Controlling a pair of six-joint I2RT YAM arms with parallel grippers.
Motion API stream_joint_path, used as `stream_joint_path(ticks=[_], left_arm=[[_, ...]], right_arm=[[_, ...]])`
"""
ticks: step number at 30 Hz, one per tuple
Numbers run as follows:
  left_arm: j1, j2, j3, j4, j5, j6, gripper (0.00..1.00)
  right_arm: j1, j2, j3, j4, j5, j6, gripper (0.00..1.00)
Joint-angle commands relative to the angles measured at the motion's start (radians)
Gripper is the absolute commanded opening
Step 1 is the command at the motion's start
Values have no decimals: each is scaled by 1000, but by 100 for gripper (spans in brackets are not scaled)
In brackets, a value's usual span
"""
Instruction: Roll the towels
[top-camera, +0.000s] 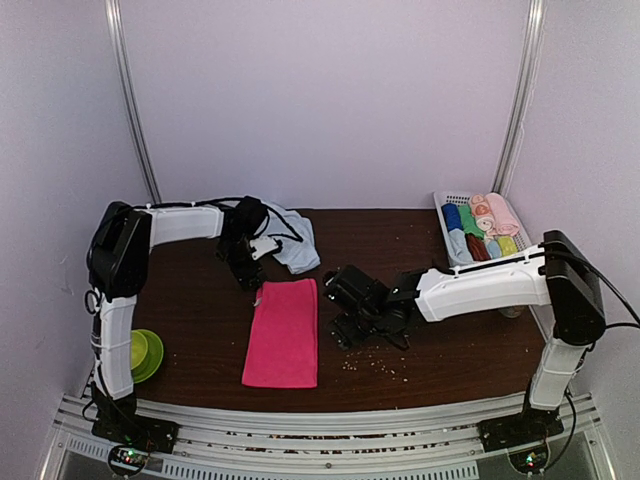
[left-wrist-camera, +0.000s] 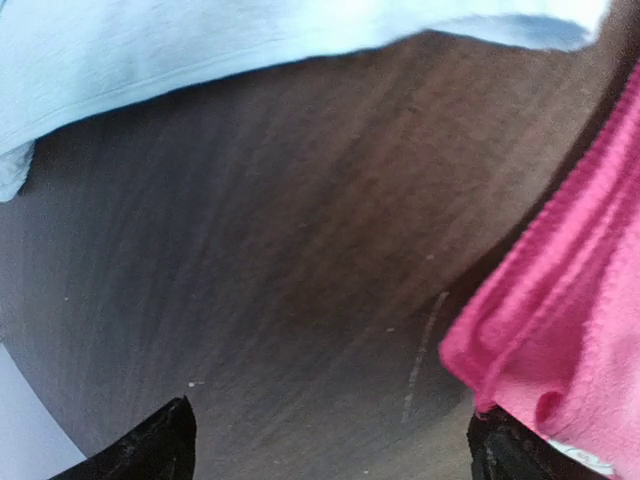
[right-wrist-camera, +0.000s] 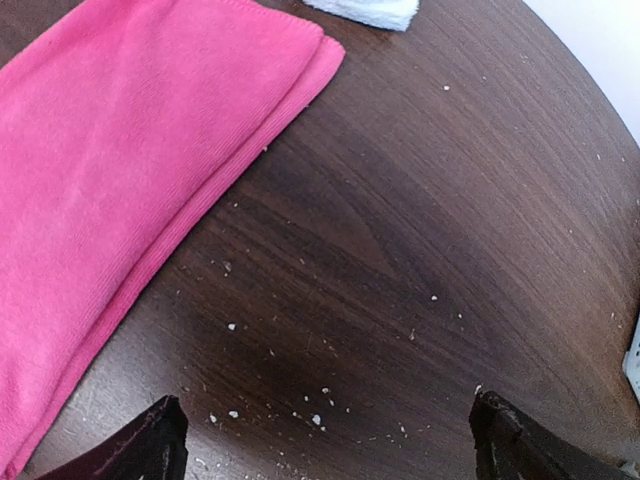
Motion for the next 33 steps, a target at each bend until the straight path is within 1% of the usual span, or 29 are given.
stream_joint_path(ticks=[1, 2, 7, 10, 12, 16, 18, 21, 24, 26, 29, 33], left_arm=[[62, -174, -93, 127, 23, 32, 98], [65, -207, -148, 163, 57, 51, 98], [66, -555, -499, 350, 236, 211, 98], [66, -729, -706, 457, 338, 294, 98], [64, -825, -807, 486, 409, 342, 98], [42, -1001, -959, 491, 469, 432, 98], [3, -1091, -1042, 490, 470, 480, 98], [-96, -1224, -1155, 497, 429, 526, 98], [-184, -1319, -1228, 509, 377, 524, 98], [-246, -1351, -1256, 521, 342, 509, 97], [-332, -1336, -1280, 541, 278, 509, 96], [-456, -1195, -1288, 617, 167, 504, 93]], right_arm=[[16, -52, -43, 113, -46, -178, 100], [23, -55, -56, 142, -51, -215, 99], [81, -53, -121, 289, -50, -342, 100], [122, -49, -171, 399, -16, -391, 99], [144, -56, -215, 478, 0, -421, 100], [188, -74, -298, 607, 1, -460, 100], [214, -78, -312, 638, 6, -468, 100], [266, -66, -319, 671, 45, -488, 99], [313, -60, -335, 712, 96, -515, 100], [331, -67, -356, 741, 106, -521, 100], [339, -85, -384, 752, 105, -517, 100], [339, -107, -406, 738, 104, -515, 100]])
